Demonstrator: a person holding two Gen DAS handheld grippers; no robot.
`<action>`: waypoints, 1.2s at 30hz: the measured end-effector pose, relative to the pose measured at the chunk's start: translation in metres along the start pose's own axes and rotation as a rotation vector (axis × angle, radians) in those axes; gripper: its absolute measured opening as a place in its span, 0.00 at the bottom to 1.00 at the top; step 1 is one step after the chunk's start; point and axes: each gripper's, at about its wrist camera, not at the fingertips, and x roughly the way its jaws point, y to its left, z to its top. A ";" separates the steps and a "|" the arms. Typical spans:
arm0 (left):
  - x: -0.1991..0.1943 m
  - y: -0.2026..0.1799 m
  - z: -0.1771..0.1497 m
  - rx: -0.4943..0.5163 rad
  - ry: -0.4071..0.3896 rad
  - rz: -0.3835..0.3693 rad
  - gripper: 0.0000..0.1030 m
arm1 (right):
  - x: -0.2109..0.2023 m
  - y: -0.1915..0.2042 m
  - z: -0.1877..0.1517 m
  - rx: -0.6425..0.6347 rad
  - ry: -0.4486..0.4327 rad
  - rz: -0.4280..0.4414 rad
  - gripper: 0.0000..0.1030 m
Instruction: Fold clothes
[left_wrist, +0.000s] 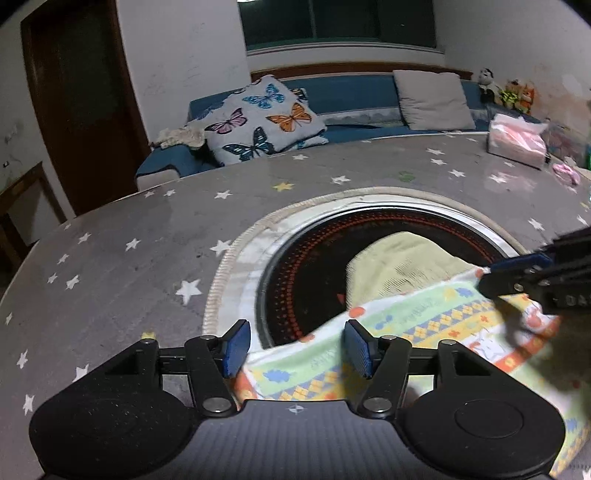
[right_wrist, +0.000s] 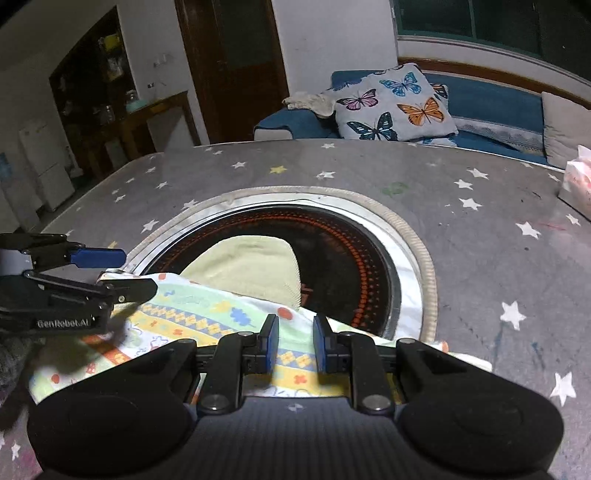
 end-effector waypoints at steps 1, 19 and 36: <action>0.000 0.002 0.000 -0.006 0.001 0.006 0.58 | 0.001 0.000 0.000 0.001 0.003 -0.005 0.20; -0.065 0.078 -0.052 -0.206 -0.030 0.112 0.76 | -0.034 0.136 -0.031 -0.366 -0.030 0.201 0.47; -0.084 0.085 -0.072 -0.392 -0.007 -0.025 0.79 | -0.027 0.196 -0.062 -0.572 -0.010 0.227 0.46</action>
